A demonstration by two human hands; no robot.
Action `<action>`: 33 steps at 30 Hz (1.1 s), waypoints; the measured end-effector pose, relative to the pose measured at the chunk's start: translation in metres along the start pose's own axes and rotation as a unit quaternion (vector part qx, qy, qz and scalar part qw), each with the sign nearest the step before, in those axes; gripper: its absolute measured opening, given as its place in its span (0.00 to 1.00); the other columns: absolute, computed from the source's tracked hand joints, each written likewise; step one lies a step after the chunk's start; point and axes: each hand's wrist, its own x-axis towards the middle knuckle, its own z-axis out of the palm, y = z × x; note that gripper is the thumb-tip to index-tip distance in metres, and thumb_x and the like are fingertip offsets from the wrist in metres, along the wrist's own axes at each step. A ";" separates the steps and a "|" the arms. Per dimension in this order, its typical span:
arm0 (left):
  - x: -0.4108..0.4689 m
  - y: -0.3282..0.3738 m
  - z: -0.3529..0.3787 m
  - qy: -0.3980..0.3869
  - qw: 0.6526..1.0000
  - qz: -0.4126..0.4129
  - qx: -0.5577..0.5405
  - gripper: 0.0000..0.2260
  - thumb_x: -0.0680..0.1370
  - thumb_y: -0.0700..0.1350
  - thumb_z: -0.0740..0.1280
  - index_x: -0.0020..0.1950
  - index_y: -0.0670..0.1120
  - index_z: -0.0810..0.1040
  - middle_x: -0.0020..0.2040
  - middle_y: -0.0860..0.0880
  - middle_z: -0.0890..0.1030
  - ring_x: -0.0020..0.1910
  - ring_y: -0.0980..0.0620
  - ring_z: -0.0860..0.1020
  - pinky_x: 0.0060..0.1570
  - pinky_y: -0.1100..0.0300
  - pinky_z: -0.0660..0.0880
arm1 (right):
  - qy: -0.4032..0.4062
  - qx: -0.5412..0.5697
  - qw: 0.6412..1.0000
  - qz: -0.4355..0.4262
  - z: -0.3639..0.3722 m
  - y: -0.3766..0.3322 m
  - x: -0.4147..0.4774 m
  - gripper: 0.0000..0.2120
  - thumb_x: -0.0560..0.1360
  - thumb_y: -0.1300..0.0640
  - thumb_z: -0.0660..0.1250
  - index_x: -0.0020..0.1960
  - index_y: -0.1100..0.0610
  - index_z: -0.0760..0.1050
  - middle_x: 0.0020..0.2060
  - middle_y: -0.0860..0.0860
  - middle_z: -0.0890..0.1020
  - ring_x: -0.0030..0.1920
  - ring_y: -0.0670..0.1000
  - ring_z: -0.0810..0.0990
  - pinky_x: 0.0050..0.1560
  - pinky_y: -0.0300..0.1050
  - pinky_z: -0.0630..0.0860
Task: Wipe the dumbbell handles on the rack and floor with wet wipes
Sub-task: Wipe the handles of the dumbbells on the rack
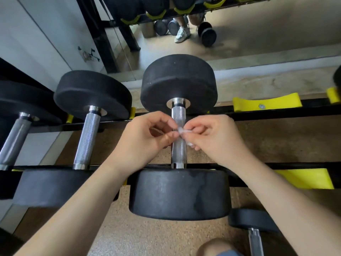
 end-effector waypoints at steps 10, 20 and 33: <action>0.011 0.007 0.006 0.090 0.985 0.060 0.131 0.14 0.76 0.38 0.68 0.58 0.53 0.81 0.47 0.57 0.83 0.46 0.60 0.81 0.54 0.63 0.76 | 0.115 -0.283 0.923 -0.233 0.012 -0.016 0.033 0.12 0.75 0.59 0.61 0.46 0.61 0.83 0.38 0.57 0.81 0.36 0.59 0.81 0.34 0.51 0.79; 0.041 0.014 0.003 0.080 0.949 -0.028 0.303 0.19 0.80 0.57 0.62 0.34 0.48 0.79 0.25 0.51 0.72 0.27 0.53 0.70 0.28 0.59 0.63 | 0.048 -0.110 0.988 -0.100 0.007 -0.021 0.027 0.17 0.77 0.67 0.62 0.61 0.53 0.80 0.52 0.49 0.83 0.53 0.45 0.81 0.59 0.46 0.77; 0.024 0.003 -0.003 -0.001 0.985 -0.104 0.139 0.18 0.76 0.49 0.71 0.26 0.47 0.80 0.23 0.51 0.77 0.26 0.57 0.73 0.31 0.58 0.74 | 0.112 0.071 0.991 -0.014 0.007 -0.024 -0.084 0.11 0.78 0.56 0.61 0.53 0.52 0.82 0.46 0.40 0.84 0.52 0.40 0.81 0.49 0.28 0.72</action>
